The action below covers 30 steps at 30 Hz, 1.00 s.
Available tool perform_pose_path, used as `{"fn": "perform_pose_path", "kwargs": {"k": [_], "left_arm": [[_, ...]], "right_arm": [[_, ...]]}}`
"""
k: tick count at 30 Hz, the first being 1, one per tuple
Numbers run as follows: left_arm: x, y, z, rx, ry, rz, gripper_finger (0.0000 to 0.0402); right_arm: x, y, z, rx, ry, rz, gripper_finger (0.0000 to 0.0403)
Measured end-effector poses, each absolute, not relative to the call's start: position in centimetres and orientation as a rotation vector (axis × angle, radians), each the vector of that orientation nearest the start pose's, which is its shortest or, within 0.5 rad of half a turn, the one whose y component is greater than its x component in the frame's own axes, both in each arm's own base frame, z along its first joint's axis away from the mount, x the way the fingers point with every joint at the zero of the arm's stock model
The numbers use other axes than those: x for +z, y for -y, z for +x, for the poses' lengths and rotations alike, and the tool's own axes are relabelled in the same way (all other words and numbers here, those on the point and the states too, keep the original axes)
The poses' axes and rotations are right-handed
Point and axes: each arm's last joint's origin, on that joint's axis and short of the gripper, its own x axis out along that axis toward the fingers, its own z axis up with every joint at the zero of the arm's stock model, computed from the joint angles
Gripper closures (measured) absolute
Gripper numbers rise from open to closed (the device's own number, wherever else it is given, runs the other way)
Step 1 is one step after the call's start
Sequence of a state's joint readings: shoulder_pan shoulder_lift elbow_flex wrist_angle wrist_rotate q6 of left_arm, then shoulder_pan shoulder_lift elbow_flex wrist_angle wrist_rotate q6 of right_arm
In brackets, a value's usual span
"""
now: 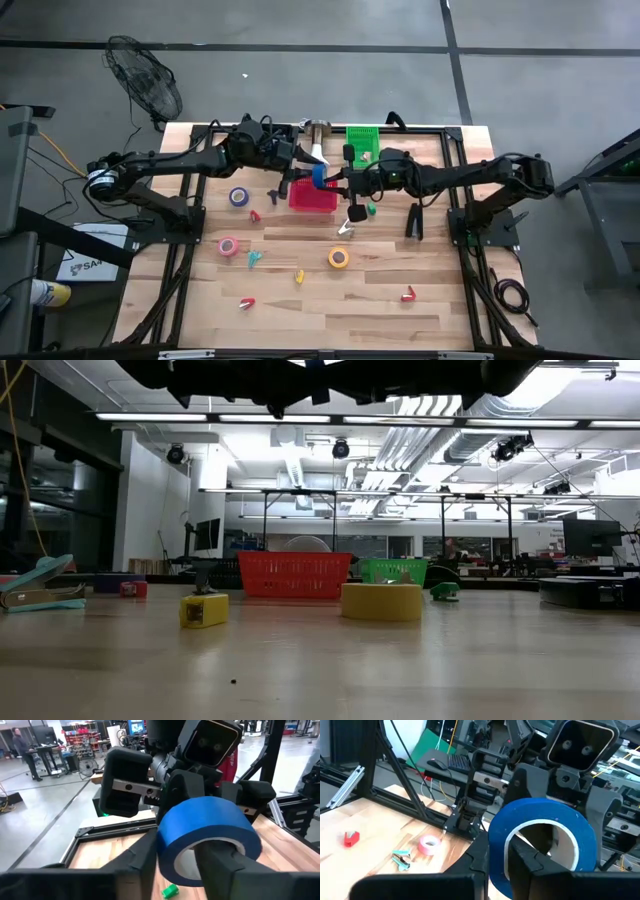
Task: Pick and place Stapler, Stapler remover, tape
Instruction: Put the bottom blue tape into the black basket
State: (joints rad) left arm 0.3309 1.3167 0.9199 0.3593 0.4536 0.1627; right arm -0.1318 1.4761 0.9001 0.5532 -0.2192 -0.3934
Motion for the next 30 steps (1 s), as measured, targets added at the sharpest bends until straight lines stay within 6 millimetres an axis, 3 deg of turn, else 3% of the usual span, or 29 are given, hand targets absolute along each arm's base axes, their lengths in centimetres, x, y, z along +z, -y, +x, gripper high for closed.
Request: {"fn": "perform_pose_path", "kwargs": {"k": [5, 13, 23, 30], "left_arm": [[31.7, -8.4, 28.5, -0.123, -0.017, 0.170, 0.0364], [31.5, -8.5, 28.6, -0.131, -0.026, 0.164, 0.0367], [30.9, -8.8, 28.8, -0.071, -0.078, 0.138, 0.0367], [30.1, -9.3, 28.7, 0.122, -0.178, 0.135, 0.0367]], "right_arm": [[28.2, 3.7, 32.7, 0.089, 0.000, -0.382, 0.0372], [28.1, 3.7, 32.7, 0.082, -0.010, -0.360, 0.0363], [27.9, 2.8, 32.9, -0.086, -0.058, -0.361, 0.0242], [28.0, 2.4, 31.9, -0.227, -0.180, -0.357, 0.0177]]}}
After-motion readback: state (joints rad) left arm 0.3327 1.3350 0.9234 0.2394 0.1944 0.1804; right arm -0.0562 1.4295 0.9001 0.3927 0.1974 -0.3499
